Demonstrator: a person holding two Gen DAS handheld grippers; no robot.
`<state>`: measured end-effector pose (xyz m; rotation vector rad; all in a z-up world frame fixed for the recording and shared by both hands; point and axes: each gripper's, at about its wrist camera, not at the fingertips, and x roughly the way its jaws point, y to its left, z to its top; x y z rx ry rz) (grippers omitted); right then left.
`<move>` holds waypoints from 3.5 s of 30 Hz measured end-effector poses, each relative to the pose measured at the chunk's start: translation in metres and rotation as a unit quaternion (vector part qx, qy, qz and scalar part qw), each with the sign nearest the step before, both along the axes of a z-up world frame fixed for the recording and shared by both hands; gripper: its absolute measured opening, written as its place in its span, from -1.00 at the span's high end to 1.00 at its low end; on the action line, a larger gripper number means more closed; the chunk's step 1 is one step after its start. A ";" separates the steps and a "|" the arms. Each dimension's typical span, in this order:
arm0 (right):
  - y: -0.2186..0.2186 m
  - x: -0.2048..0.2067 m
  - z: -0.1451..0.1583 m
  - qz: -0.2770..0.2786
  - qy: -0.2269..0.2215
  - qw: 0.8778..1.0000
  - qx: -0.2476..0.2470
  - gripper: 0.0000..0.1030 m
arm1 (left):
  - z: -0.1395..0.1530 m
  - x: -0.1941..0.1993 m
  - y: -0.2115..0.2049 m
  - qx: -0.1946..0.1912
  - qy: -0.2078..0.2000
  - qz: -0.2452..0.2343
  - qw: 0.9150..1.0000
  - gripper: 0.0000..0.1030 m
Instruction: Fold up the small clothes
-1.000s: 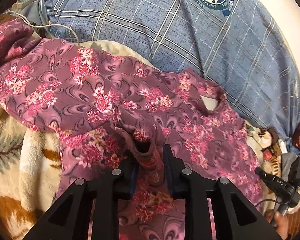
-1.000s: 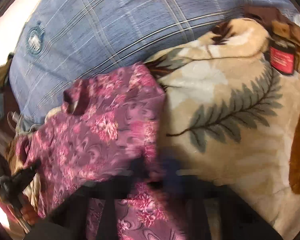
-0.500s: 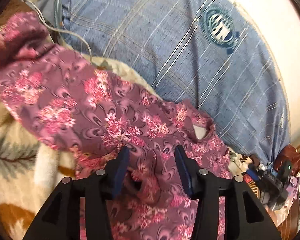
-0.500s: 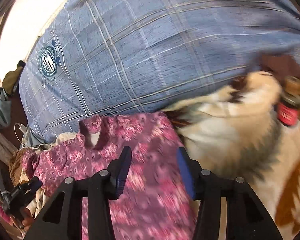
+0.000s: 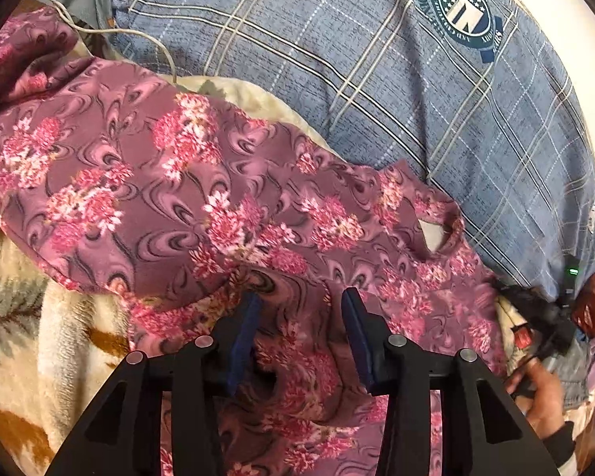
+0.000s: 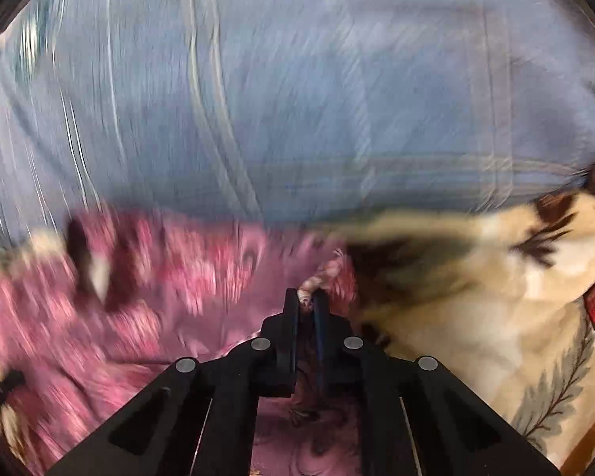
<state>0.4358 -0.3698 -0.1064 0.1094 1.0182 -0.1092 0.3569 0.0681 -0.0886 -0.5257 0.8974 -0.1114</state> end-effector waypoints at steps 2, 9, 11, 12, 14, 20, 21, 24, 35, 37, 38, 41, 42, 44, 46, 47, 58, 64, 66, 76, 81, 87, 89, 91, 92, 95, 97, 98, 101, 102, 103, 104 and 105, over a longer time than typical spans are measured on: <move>-0.027 0.003 0.000 -0.045 0.001 0.999 0.015 0.90 | -0.005 0.002 -0.004 0.020 0.010 0.001 1.000 0.36; -0.060 -0.043 0.017 -0.066 -0.038 0.986 0.151 0.54 | 0.006 -0.002 0.014 -0.040 -0.010 0.011 0.999 0.43; -0.048 -0.062 0.022 -0.040 -0.037 0.983 0.174 0.38 | 0.012 -0.007 0.018 -0.042 -0.031 0.022 0.998 0.42; -0.039 -0.074 0.023 -0.020 -0.037 0.982 0.184 0.37 | 0.011 -0.007 0.015 -0.039 -0.028 0.015 0.999 0.42; -0.026 -0.092 0.014 0.002 -0.022 0.980 0.199 0.31 | 0.001 -0.002 0.002 -0.017 -0.001 0.000 1.000 0.43; 0.010 -0.114 -0.009 0.008 0.010 0.995 0.098 0.17 | -0.002 0.000 -0.038 0.100 0.003 -0.026 0.995 0.43; 0.015 -0.116 -0.004 0.005 0.000 0.995 0.101 0.13 | 0.002 -0.002 -0.033 0.081 -0.001 -0.023 0.996 0.43; 0.039 -0.131 0.013 0.021 -0.048 0.985 0.163 -0.23 | 0.019 -0.013 -0.009 0.033 -0.012 -0.013 0.999 0.43; 0.187 -0.129 -0.043 0.162 -0.020 0.984 0.073 -0.89 | 0.108 -0.056 0.192 0.111 -0.047 0.129 0.984 -0.09; 0.195 -0.128 -0.045 0.169 -0.011 0.984 0.050 -0.92 | 0.117 -0.051 0.221 0.118 -0.033 0.137 0.983 -0.11; 0.197 -0.129 -0.045 0.171 -0.010 0.984 0.043 -0.93 | 0.119 -0.047 0.231 0.116 -0.026 0.136 0.984 -0.12; 0.198 -0.129 -0.049 0.173 -0.010 0.984 0.047 -0.97 | 0.115 -0.027 0.249 0.085 0.000 0.124 0.989 -0.14; 0.197 -0.129 -0.049 0.173 -0.011 0.983 0.051 -0.97 | 0.108 -0.018 0.251 0.074 0.013 0.115 0.991 -0.14; 0.194 -0.129 -0.048 0.173 -0.012 0.983 0.058 -0.97 | 0.098 -0.002 0.255 0.066 0.032 0.112 0.991 -0.14; 0.191 -0.131 -0.045 0.173 -0.013 0.983 0.061 -0.98 | 0.087 0.011 0.257 0.058 0.046 0.108 0.991 -0.14; 0.190 -0.132 -0.044 0.173 -0.013 0.983 0.061 -0.98 | 0.082 0.018 0.257 0.053 0.050 0.105 0.992 -0.14; 0.182 -0.133 -0.042 0.171 -0.019 0.981 0.087 -1.00 | 0.053 0.036 0.255 -0.023 0.044 0.131 0.990 0.90; 0.176 -0.132 -0.040 0.168 -0.021 0.979 0.110 -1.00 | 0.106 0.004 0.195 -0.025 -0.016 0.086 0.996 0.90; 0.175 -0.132 -0.036 0.167 -0.014 0.979 0.113 -0.98 | 0.120 -0.004 0.166 -0.024 -0.029 0.067 0.997 0.90; 0.108 -0.179 0.011 0.107 -0.043 0.991 0.075 -0.99 | 0.109 -0.007 -0.005 -0.003 -0.027 -0.038 0.999 0.90; 0.069 -0.204 0.021 0.083 -0.050 0.993 0.068 -0.99 | 0.058 0.014 -0.093 0.032 0.033 -0.078 0.996 0.90; 0.028 -0.221 0.020 0.035 -0.050 0.995 0.081 -0.99 | 0.020 0.034 -0.166 0.126 0.082 -0.104 0.983 0.69; 0.016 -0.225 0.019 0.020 -0.050 0.995 0.089 -0.99 | 0.022 0.031 -0.176 0.135 0.085 -0.119 0.980 0.37; 0.007 -0.226 0.021 0.007 -0.052 0.994 0.099 -0.99 | 0.034 0.020 -0.168 0.113 0.069 -0.125 0.983 0.37; 0.004 -0.225 0.022 0.002 -0.054 0.993 0.102 -0.99 | 0.038 0.017 -0.162 0.102 0.065 -0.127 0.985 0.36; 0.003 -0.219 0.029 -0.010 -0.063 0.992 0.109 -0.99 | 0.058 -0.014 -0.108 0.032 0.043 -0.113 0.992 0.24; 0.012 -0.210 0.035 -0.003 -0.073 0.990 0.121 -0.99 | 0.067 -0.037 -0.059 -0.005 0.017 -0.075 0.997 0.05; 0.020 -0.203 0.038 0.008 -0.078 0.988 0.131 -0.99 | 0.069 -0.046 -0.033 -0.014 0.007 -0.047 0.999 -0.03; 0.058 -0.174 0.041 0.061 -0.077 0.981 0.168 -0.99 | 0.058 -0.062 0.028 -0.019 0.009 0.009 1.000 -0.04; 0.073 -0.163 0.039 0.076 -0.073 0.979 0.175 -0.99 | 0.052 -0.063 0.042 -0.021 0.018 0.021 0.999 -0.04; 0.085 -0.156 0.037 0.083 -0.068 0.979 0.175 -0.99 | 0.043 -0.063 0.054 -0.029 0.029 0.031 0.999 -0.03; 0.101 -0.145 0.032 0.092 -0.061 0.979 0.173 -0.99 | 0.034 -0.061 0.064 -0.048 0.040 0.037 0.997 -0.03; 0.117 -0.136 0.027 0.102 -0.051 0.980 0.165 -0.99 | 0.027 -0.057 0.070 -0.063 0.049 0.039 0.996 -0.03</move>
